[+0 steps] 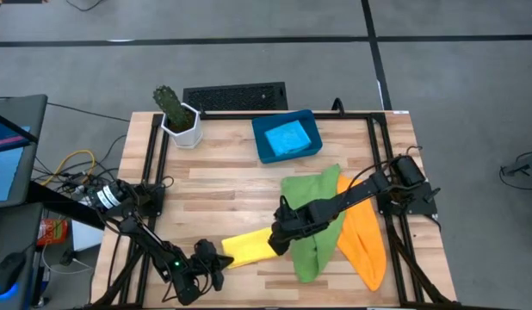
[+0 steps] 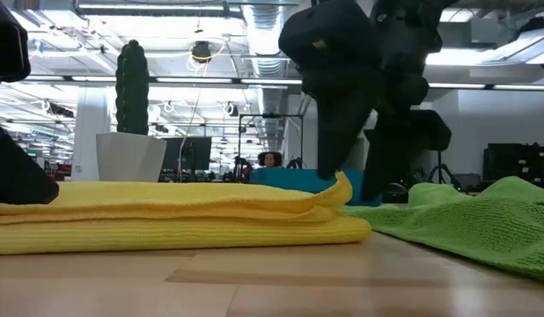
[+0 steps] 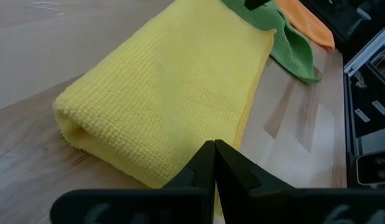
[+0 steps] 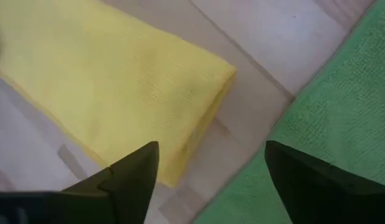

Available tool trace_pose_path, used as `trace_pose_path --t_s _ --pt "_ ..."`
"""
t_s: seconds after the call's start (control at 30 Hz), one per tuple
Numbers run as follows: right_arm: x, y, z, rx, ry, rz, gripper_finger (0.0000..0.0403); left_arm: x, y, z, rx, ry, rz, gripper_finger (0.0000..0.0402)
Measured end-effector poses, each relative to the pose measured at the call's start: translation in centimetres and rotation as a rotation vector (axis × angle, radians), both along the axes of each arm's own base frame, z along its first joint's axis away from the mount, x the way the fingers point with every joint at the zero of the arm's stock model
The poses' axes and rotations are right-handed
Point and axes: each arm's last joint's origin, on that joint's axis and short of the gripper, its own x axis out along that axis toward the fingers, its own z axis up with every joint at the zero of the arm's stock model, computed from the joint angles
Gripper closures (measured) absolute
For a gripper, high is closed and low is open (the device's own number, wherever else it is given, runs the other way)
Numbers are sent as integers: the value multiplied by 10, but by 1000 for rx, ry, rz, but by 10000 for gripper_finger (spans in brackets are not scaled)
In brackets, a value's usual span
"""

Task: Fold microfiber towels
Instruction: Put the folded yellow microfiber cloth into the blue bin

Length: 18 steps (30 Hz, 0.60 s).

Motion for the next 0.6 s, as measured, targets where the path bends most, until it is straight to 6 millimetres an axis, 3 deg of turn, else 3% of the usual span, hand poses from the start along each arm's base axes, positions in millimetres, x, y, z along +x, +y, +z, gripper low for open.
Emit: trace_pose_path --t_s 0.2,0.47,0.6 --pt "3 1 1 -9 -36 -43 56 0 0 0 -4 2 0 401" --pt "2 8 2 -61 -96 -114 63 1 0 0 -7 2 0 401" --pt "10 11 -14 -46 -105 -127 66 1 0 0 -9 2 0 401"
